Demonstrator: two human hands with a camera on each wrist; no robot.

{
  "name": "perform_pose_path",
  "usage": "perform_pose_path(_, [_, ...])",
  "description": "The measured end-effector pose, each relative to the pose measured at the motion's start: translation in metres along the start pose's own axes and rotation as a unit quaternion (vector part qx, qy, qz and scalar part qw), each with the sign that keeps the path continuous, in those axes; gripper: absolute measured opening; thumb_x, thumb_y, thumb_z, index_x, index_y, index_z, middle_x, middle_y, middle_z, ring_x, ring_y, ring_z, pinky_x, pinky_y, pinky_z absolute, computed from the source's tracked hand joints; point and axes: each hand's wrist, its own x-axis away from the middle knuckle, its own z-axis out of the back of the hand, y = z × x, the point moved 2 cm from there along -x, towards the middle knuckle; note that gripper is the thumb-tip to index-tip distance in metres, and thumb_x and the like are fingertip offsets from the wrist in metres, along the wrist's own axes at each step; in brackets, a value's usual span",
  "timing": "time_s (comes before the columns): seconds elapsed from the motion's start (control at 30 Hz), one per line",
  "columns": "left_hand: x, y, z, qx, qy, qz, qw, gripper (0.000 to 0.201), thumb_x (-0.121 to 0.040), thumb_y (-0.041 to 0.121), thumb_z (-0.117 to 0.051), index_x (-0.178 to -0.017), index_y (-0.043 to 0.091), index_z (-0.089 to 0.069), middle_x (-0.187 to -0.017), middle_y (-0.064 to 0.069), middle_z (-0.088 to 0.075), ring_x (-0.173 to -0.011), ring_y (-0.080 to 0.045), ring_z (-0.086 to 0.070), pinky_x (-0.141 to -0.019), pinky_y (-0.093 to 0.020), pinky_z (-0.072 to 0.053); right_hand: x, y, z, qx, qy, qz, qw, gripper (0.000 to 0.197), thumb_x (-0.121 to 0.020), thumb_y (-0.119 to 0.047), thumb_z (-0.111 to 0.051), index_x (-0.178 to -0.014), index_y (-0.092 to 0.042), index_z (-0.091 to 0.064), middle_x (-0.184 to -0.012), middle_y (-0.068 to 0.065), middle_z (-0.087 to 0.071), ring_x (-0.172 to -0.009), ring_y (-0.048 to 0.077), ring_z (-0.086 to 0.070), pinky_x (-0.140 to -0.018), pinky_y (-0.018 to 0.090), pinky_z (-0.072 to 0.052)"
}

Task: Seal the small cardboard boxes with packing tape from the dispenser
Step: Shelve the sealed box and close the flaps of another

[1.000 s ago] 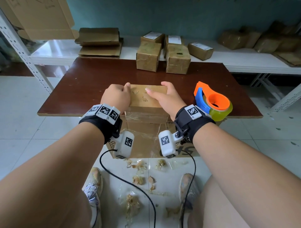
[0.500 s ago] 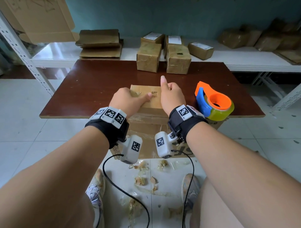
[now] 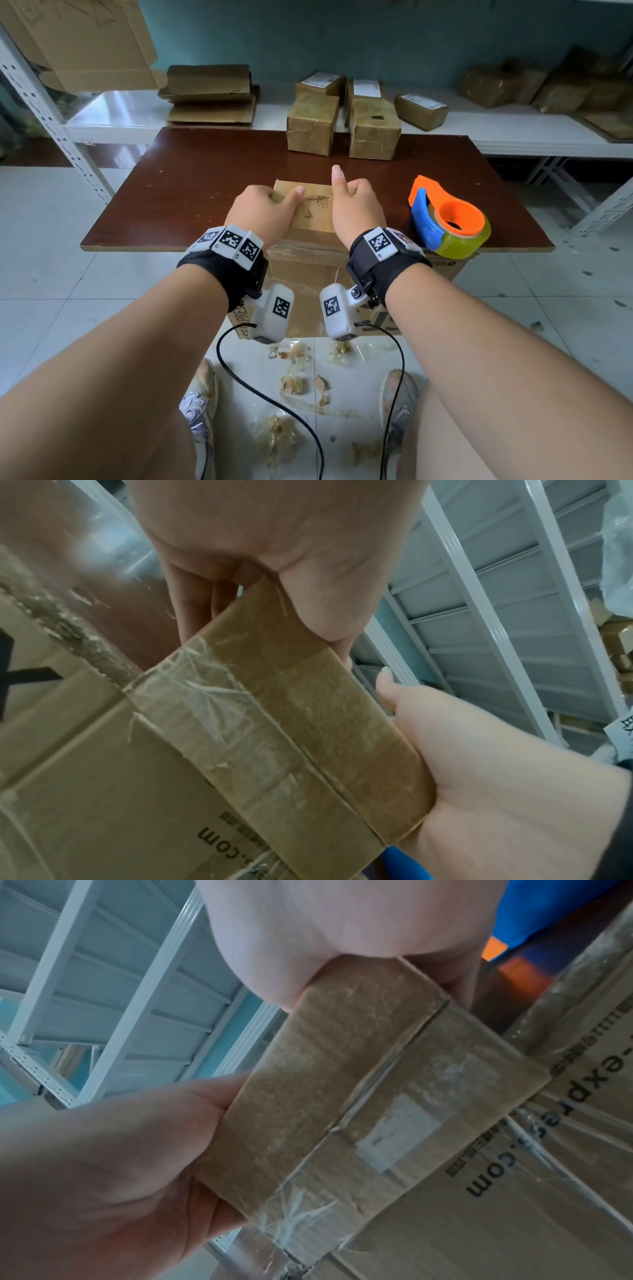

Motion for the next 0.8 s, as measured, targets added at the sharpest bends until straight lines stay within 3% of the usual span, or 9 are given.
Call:
perform_pose_path(0.07, [-0.002, -0.003, 0.003, 0.013, -0.007, -0.002, 1.0, 0.068, -0.091, 0.075, -0.063, -0.065, 0.012, -0.056, -0.059, -0.002, -0.058, -0.056, -0.02, -0.056, -0.057, -0.028, -0.041, 0.0, 0.0, 0.001, 0.001, -0.003, 0.002, 1.0, 0.055, -0.103, -0.073, -0.032, -0.104, -0.022, -0.054, -0.09, -0.006, -0.063, -0.076, 0.013, -0.057, -0.058, 0.033, -0.033])
perform_pose_path(0.17, [-0.008, -0.008, 0.013, 0.024, -0.02, 0.012, 0.999, 0.064, -0.095, 0.064, -0.067, -0.076, 0.004, -0.074, -0.062, -0.011, -0.07, -0.049, -0.011, -0.064, -0.058, -0.028, -0.048, 0.0, -0.001, 0.001, -0.003, -0.009, 0.008, 1.0, 0.053, -0.104, -0.071, -0.033, -0.104, -0.022, -0.054, -0.088, -0.007, -0.063, -0.075, 0.015, -0.059, -0.058, 0.033, -0.034])
perform_pose_path(0.27, [-0.008, -0.007, 0.017, 0.019, 0.013, 0.038, 0.999, 0.062, -0.109, 0.045, -0.055, -0.058, 0.011, -0.051, -0.034, 0.004, -0.045, -0.029, -0.008, -0.049, -0.044, -0.022, -0.036, 0.001, -0.001, 0.001, -0.01, -0.032, 0.015, 0.999, 0.055, -0.097, -0.076, -0.045, -0.111, -0.024, -0.056, -0.095, -0.008, -0.064, -0.081, 0.014, -0.062, -0.062, 0.033, -0.04])
perform_pose_path(0.4, [0.0, 0.002, 0.018, 0.031, 0.028, 0.056, 0.998, 0.069, -0.109, 0.057, -0.043, -0.056, 0.014, -0.046, -0.044, 0.004, -0.049, -0.047, -0.016, -0.053, -0.054, -0.03, -0.035, 0.002, -0.001, 0.003, -0.095, -0.101, -0.011, 0.99, 0.08, -0.075, -0.074, -0.079, -0.133, -0.026, -0.051, -0.118, -0.01, -0.061, -0.104, 0.011, -0.062, -0.084, 0.033, -0.052])
perform_pose_path(0.47, [0.001, 0.005, 0.017, 0.031, 0.02, 0.05, 0.998, 0.075, -0.106, 0.066, -0.041, -0.055, 0.012, -0.048, -0.047, 0.001, -0.051, -0.053, -0.021, -0.054, -0.056, -0.032, -0.036, 0.0, 0.001, 0.003, -0.087, -0.121, -0.006, 0.989, 0.079, -0.074, -0.065, -0.086, -0.132, -0.026, -0.05, -0.117, -0.01, -0.06, -0.103, 0.01, -0.061, -0.086, 0.032, -0.052])
perform_pose_path(0.53, [0.0, 0.003, 0.015, 0.021, 0.006, 0.031, 0.999, 0.077, -0.103, 0.071, -0.041, -0.056, 0.011, -0.05, -0.053, -0.001, -0.055, -0.056, -0.023, -0.056, -0.059, -0.031, -0.04, -0.005, 0.001, 0.003, -0.061, -0.098, 0.008, 0.993, 0.06, -0.084, -0.058, -0.081, -0.125, -0.023, -0.054, -0.109, -0.01, -0.061, -0.094, 0.008, -0.06, -0.074, 0.029, -0.047])
perform_pose_path(0.63, [0.001, 0.0, 0.013, -0.005, -0.016, 0.003, 1.0, 0.078, -0.095, 0.08, -0.048, -0.062, 0.01, -0.062, -0.057, -0.001, -0.062, -0.058, -0.022, -0.062, -0.059, -0.029, -0.045, -0.011, -0.002, 0.003, -0.077, -0.044, -0.007, 0.996, 0.037, -0.104, -0.051, -0.058, -0.118, -0.017, -0.061, -0.102, -0.004, -0.065, -0.085, 0.014, -0.06, -0.065, 0.032, -0.04])
perform_pose_path(0.7, [0.003, 0.001, 0.013, -0.015, -0.038, -0.007, 0.999, 0.079, -0.086, 0.086, -0.057, -0.072, 0.009, -0.07, -0.064, 0.0, -0.068, -0.062, -0.019, -0.065, -0.061, -0.029, -0.048, -0.01, -0.004, 0.003, -0.079, -0.04, -0.016, 0.996, 0.042, -0.109, -0.054, -0.045, -0.119, -0.016, -0.061, -0.101, -0.001, -0.065, -0.079, 0.013, -0.057, -0.062, 0.032, -0.037])
perform_pose_path(0.8, [0.01, 0.007, 0.013, -0.048, -0.09, -0.026, 0.994, 0.071, -0.075, 0.085, -0.071, -0.083, 0.015, -0.062, -0.077, -0.004, -0.064, -0.071, -0.02, -0.062, -0.067, -0.035, -0.047, -0.007, -0.004, 0.003, -0.099, -0.077, -0.027, 0.992, 0.057, -0.098, -0.072, -0.05, -0.118, -0.019, -0.057, -0.098, -0.008, -0.061, -0.083, 0.011, -0.058, -0.064, 0.028, -0.037])
